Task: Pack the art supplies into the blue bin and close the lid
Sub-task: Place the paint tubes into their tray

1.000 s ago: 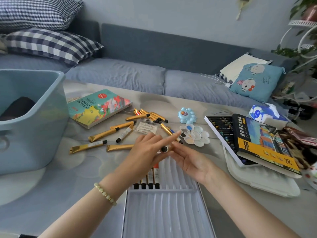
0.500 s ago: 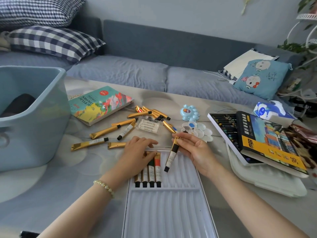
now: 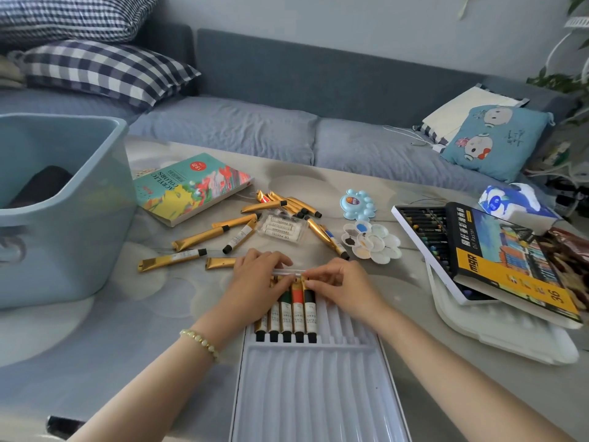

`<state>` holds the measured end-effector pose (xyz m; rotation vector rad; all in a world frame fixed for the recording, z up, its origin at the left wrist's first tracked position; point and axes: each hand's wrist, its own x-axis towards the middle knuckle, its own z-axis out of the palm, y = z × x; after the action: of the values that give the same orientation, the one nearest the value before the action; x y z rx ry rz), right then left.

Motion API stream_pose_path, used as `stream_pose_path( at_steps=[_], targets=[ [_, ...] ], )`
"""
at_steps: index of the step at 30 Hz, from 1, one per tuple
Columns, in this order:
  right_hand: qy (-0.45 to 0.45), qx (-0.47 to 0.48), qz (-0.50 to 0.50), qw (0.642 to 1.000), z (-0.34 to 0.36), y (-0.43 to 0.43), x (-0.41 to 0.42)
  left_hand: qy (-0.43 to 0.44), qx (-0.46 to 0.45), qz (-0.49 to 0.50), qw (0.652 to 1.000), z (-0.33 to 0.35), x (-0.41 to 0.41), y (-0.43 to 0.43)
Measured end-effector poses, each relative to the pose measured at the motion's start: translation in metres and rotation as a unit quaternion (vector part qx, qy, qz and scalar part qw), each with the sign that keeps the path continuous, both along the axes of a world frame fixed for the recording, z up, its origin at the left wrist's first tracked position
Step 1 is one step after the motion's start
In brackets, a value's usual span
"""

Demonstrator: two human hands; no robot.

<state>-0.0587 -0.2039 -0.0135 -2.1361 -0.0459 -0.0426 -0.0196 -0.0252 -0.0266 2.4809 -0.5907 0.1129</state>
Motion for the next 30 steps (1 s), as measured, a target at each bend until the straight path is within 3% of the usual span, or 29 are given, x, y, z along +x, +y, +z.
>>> stream_pose_path(
  at_steps=[3,7,9,12,18,23,27,30],
  targets=[
    [-0.033,-0.062,0.000,0.998,-0.005,-0.001,-0.003,0.001,-0.004,0.002,1.000,0.000,-0.001,0.000],
    [-0.056,-0.018,-0.012,0.998,0.006,-0.012,0.000,-0.032,0.018,-0.022,0.999,0.007,0.009,-0.002],
    [-0.086,-0.005,-0.080,0.993,0.012,-0.029,0.012,-0.059,0.034,-0.038,0.997,0.015,0.023,-0.009],
    [-0.091,-0.091,-0.172,0.977,0.014,-0.053,0.033,-0.114,0.112,-0.084,0.984,0.029,0.054,-0.033],
    [-0.052,-0.192,-0.158,0.967,0.009,-0.055,0.075,-0.181,0.261,-0.096,0.943,0.032,0.101,-0.078],
    [0.045,-0.240,-0.126,0.961,0.014,-0.054,0.105,-0.245,0.281,-0.121,0.920,0.017,0.109,-0.078],
    [0.125,-0.271,-0.098,0.949,0.009,-0.052,0.122,-0.235,0.284,-0.144,0.918,0.019,0.108,-0.069],
    [0.168,-0.280,-0.091,0.941,0.011,-0.049,0.122,-0.257,0.321,-0.158,0.898,0.022,0.106,-0.070]
  ],
)
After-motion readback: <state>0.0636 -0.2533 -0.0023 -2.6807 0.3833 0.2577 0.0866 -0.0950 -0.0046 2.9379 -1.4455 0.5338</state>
